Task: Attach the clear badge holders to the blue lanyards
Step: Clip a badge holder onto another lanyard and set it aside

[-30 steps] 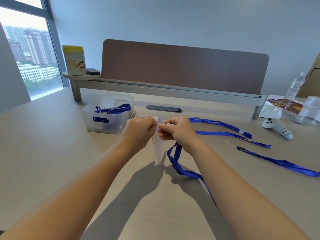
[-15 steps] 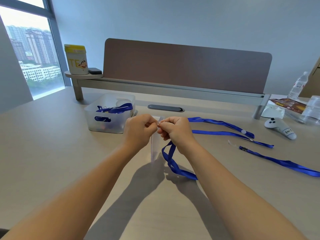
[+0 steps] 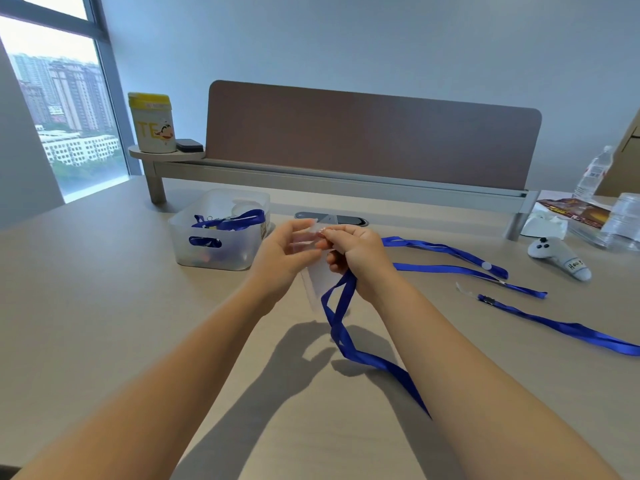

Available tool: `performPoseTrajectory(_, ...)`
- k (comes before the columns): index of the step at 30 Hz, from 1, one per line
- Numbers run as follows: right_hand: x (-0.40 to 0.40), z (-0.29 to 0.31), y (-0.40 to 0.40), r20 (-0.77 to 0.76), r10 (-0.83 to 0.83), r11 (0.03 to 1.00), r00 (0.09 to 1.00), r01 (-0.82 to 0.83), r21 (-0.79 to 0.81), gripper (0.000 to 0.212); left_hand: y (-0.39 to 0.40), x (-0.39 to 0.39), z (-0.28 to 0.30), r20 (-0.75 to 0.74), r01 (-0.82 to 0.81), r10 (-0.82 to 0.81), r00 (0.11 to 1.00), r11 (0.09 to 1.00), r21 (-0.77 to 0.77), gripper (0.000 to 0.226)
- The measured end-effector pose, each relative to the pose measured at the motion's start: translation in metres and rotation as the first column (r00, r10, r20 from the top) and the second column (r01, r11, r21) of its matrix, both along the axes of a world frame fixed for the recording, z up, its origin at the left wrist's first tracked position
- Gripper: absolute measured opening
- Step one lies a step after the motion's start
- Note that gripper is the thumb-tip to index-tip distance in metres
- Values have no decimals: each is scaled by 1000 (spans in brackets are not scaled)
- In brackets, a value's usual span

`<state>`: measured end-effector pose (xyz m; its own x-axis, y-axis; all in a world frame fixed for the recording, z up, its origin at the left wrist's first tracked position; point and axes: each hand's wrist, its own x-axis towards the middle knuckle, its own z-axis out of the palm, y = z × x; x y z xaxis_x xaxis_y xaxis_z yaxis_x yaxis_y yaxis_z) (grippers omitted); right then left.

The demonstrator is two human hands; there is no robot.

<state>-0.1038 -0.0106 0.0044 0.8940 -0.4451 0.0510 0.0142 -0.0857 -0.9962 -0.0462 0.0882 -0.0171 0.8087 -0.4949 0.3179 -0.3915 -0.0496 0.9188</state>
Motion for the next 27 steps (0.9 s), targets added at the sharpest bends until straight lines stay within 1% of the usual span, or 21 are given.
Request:
performPoseTrajectory(1, 0, 2, -1, -19, 13, 1000, 1000, -12, 16, 17, 0, 0, 0, 35, -18, 17, 999, 1000, 24, 37)
performPoseTrajectory(3, 0, 5, -2, -64, 53, 999, 997, -53, 10, 16, -1, 2, -1, 147, -129, 124, 981, 991, 28, 38)
performPoseTrajectory(6, 2, 11, -4, -161, 86, 994, 983, -95, -54, 18, -1, 6, -3, 354, -297, 275, 894, 955, 8, 35)
performPoseTrajectory(8, 4, 15, -6, -232, 71, 990, 970, -96, -99, 22, 3, 9, -3, 508, -363, 310, 804, 932, 5, 31)
performPoseTrajectory(11, 10, 22, -9, -318, 22, 973, 948, -93, -209, 25, 10, 16, -2, 759, -393, 244, 603, 920, 17, 18)
performPoseTrajectory(12, 14, 24, -9, -346, -4, 958, 938, -96, -270, 26, 11, 18, -3, 810, -405, 219, 544, 914, 26, 15)
performPoseTrajectory(14, 22, 24, -9, -404, -72, 899, 912, -116, -423, 29, 13, 21, -3, 859, -428, 186, 477, 903, 43, 14)
performPoseTrajectory(16, 28, 19, -10, -438, -118, 833, 891, -151, -532, 28, 15, 25, -1, 867, -443, 171, 468, 894, 63, 16)
performPoseTrajectory(18, 31, 12, -11, -413, -128, 781, 902, -165, -602, 19, 16, 32, 0, 869, -472, 176, 462, 878, 73, 17)
performPoseTrajectory(19, 33, 7, -11, -362, -134, 751, 922, -144, -645, 18, 16, 34, 0, 860, -488, 192, 472, 870, 74, 16)
performPoseTrajectory(21, 38, 1, -12, -204, -147, 709, 968, -41, -704, 24, 16, 39, -2, 802, -507, 259, 537, 859, 62, 16)
performPoseTrajectory(22, 40, 1, -11, -119, -152, 721, 981, 27, -693, 26, 17, 41, -4, 756, -513, 302, 581, 857, 52, 17)
performPoseTrajectory(24, 48, 6, -10, 27, -137, 797, 990, 127, -591, 31, 18, 44, -8, 650, -529, 376, 661, 847, 48, 19)
performPoseTrajectory(25, 52, 10, -9, 95, -128, 835, 987, 159, -526, 32, 20, 45, -11, 614, -538, 397, 682, 842, 53, 21)
performPoseTrajectory(27, 60, 21, -7, 250, -131, 892, 959, 224, -393, 31, 22, 47, -16, 590, -540, 411, 695, 840, 51, 23)
